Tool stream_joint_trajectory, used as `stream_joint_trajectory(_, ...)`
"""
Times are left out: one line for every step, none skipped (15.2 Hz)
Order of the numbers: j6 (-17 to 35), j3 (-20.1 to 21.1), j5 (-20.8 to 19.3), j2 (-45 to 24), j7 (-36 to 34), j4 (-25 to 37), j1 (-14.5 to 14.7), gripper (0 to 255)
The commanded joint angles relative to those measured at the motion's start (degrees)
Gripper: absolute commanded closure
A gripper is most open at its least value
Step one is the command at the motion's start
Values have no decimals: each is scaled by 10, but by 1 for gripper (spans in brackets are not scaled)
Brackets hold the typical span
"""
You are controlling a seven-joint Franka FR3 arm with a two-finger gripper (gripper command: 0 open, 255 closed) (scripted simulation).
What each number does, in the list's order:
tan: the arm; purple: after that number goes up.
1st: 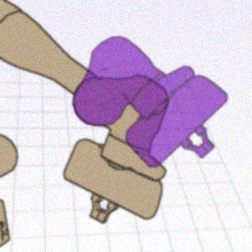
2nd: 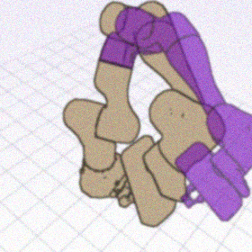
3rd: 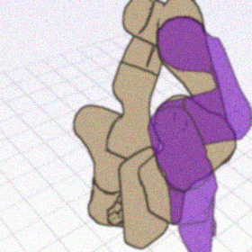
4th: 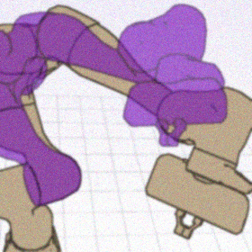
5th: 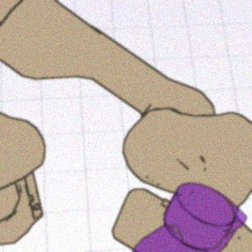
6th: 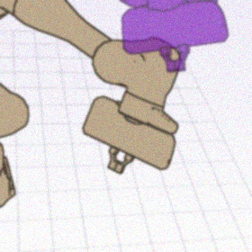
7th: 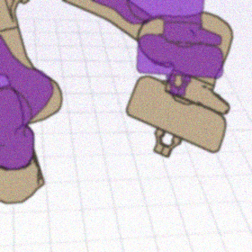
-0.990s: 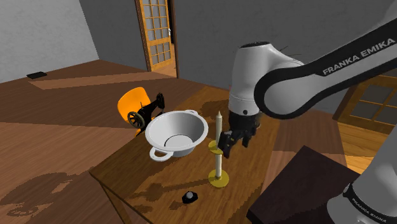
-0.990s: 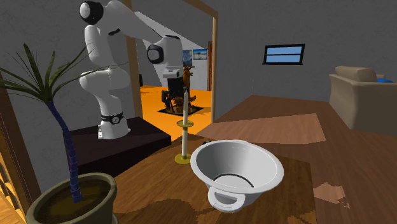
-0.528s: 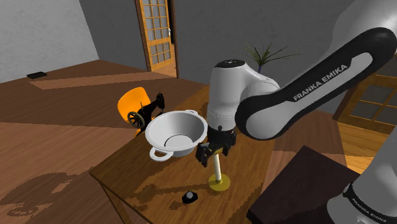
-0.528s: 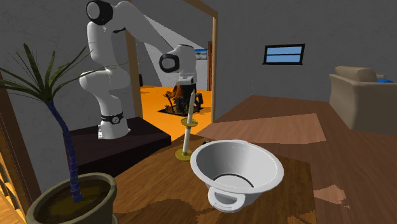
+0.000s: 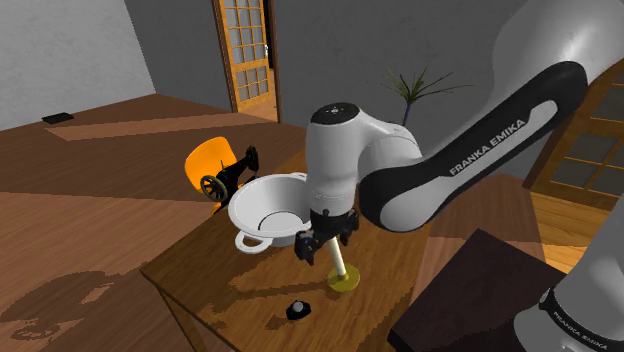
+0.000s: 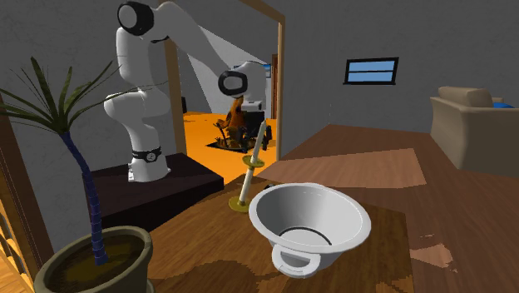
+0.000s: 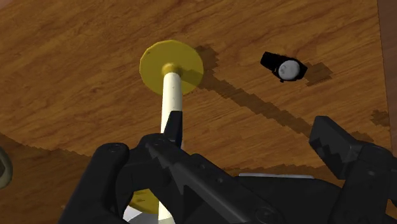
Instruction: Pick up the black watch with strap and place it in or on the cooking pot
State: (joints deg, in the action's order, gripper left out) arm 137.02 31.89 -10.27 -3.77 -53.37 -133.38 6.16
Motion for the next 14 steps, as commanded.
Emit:
stream_joint_trajectory(15, -1, -29, -32, -32, 8, 6, 0)
stream_joint_trajectory(25, -3, -51, -55, -54, 15, 13, 0)
stream_joint_trajectory(34, -7, -72, -78, -77, 23, 20, 0)
stream_joint_trajectory(42, -13, -93, -101, -98, 32, 30, 0)
stream_joint_trajectory(50, -20, -113, -123, -119, 41, 40, 0)
stream_joint_trajectory(57, -28, -131, -146, -139, 52, 52, 0)
stream_joint_trajectory(63, -37, -148, -168, -157, 63, 64, 0)
stream_joint_trajectory(69, -46, -165, -190, -175, 75, 76, 0)
stream_joint_trajectory(74, -56, -179, -211, -191, 87, 90, 0)
stream_joint_trajectory(79, -65, -192, -232, -206, 101, 102, 0)
stream_joint_trajectory(84, -75, -204, -254, -220, 115, 115, 0)
stream_joint_trajectory(89, -84, -214, -275, -233, 129, 128, 0)
stream_joint_trajectory(90, -87, -217, -280, -236, 133, 131, 0)
stream_joint_trajectory(94, -91, -221, -287, -239, 135, 134, 0)
